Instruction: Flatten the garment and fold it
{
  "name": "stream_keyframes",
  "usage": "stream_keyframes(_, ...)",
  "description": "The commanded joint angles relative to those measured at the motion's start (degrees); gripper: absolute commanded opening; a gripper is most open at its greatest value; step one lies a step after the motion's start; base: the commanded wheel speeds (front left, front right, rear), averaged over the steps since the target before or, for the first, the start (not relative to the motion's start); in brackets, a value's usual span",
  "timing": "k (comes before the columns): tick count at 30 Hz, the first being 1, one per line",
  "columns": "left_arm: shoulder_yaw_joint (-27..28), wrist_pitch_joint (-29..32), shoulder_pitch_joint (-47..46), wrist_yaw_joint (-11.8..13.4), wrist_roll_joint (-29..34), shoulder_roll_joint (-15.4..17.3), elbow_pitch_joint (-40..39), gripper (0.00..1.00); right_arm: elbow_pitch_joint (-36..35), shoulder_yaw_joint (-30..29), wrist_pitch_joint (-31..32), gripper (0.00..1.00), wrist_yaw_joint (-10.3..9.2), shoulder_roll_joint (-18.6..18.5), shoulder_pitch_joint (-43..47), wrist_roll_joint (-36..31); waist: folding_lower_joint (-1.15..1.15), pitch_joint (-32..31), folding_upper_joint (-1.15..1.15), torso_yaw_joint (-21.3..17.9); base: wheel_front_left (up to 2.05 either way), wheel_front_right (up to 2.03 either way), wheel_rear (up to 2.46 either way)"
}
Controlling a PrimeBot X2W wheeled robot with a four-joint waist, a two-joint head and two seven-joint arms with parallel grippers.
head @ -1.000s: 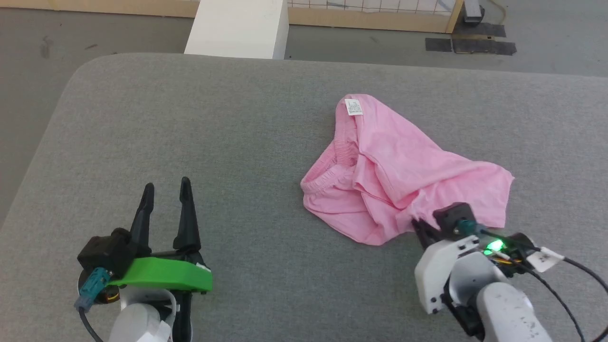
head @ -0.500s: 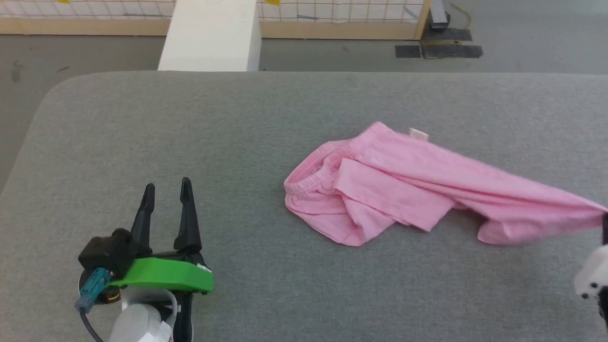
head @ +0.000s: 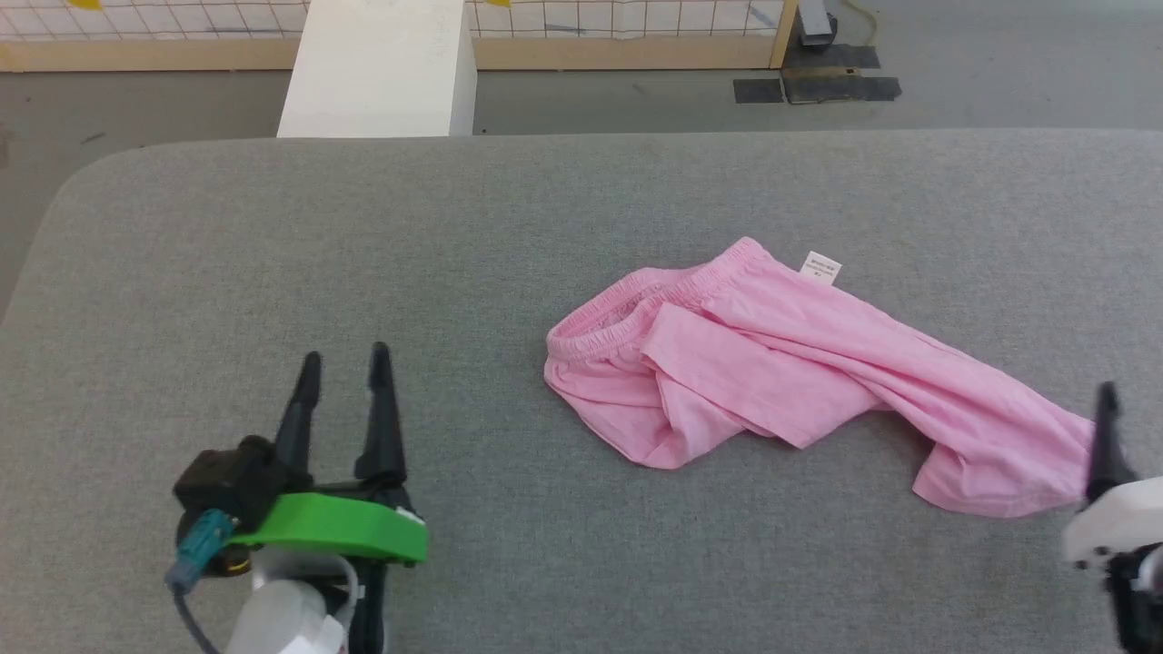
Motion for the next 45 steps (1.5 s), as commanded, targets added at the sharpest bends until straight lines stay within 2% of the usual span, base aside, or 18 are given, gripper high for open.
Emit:
stream_keyframes(1, -0.88, -0.21, -1.55, -0.63, -0.33, -0.12, 0.40, 1.00, 0.19, 1.76, -1.09, 1.00, -0.09, 0.04, 1.05, 1.06, 0.00, -0.03, 0.00, -0.32, 0.00, 0.00, 0.00)
stream_keyframes(6, -6.51, 0.06, -5.64, -1.81, 0.30, -0.12, 4.31, 1.00, 0.58, 8.14, -2.54, 1.00, -0.09, 0.04, 2.42, 3.58, 0.00, 0.20, 0.00, -1.72, 0.00, 0.00, 0.00)
stream_keyframes(10, -11.49, 5.38, -12.25, -1.93, 0.15, -0.12, 11.34, 1.00, 0.22, 10.88, -2.61, 1.00, -0.09, 0.04, 2.60, 4.35, 0.00, 0.98, 0.00, -2.90, 0.00, 0.00, 0.00)
stream_keyframes(16, -14.23, 17.76, -21.25, 1.88, -0.84, -0.12, 24.06, 1.00, -0.53, 14.19, -2.25, 1.00, -0.09, 0.04, 1.86, 4.99, 0.00, 2.60, 0.00, -5.35, 0.00, 0.00, 0.00)
stream_keyframes(23, -14.46, 29.53, -26.99, 3.98, -2.42, -0.10, 33.78, 1.00, -0.75, 16.66, -2.59, 1.00, -0.09, 0.04, 1.48, 6.39, 0.00, 4.09, 0.00, -6.98, 0.00, 0.00, 0.00)
stream_keyframes(24, -14.85, 31.83, -27.28, 3.66, -2.66, -0.02, 34.96, 0.45, -0.72, 16.85, -2.59, 1.00, -0.09, 0.04, 1.49, 6.42, 0.00, 4.12, 0.00, -7.05, 0.00, 0.00, 0.00)
stream_keyframes(25, -14.97, 33.34, -27.33, 3.37, -3.02, 0.03, 35.56, 0.08, -0.69, 17.00, -2.58, 1.00, -0.09, 0.04, 1.52, 6.43, 0.00, 4.08, 0.00, -7.06, 0.00, 0.00, 0.00)
stream_keyframes(26, -14.61, 34.18, -27.27, 3.21, -3.74, 0.04, 35.74, 0.00, -0.69, 17.16, -2.55, 1.00, -0.09, 0.04, 1.57, 6.44, 0.00, 4.02, 0.00, -6.99, 0.00, 0.00, 0.00)
stream_keyframes(34, -10.76, 29.39, -19.86, 4.20, -6.82, 2.46, 29.88, 0.00, -1.32, 16.27, -2.47, 1.00, -0.09, 0.04, 2.40, 6.50, 0.00, 2.24, 0.00, -3.25, 0.00, 0.00, 0.00)
stream_keyframes(39, -7.46, 28.37, -9.85, 7.16, -8.21, 5.83, 20.39, 0.00, -2.07, 15.62, -1.84, 1.00, -0.09, 0.04, 3.01, 6.19, 0.00, 1.26, 0.00, 0.77, 0.00, 0.00, 0.00)
stream_keyframes(45, -6.62, 32.15, 2.93, 10.67, -8.97, 7.77, 7.79, 0.00, -2.89, 15.58, -1.12, 1.00, -0.09, 0.04, 3.20, 5.99, 0.00, 0.59, 0.00, 5.21, 0.00, 0.00, 0.00)
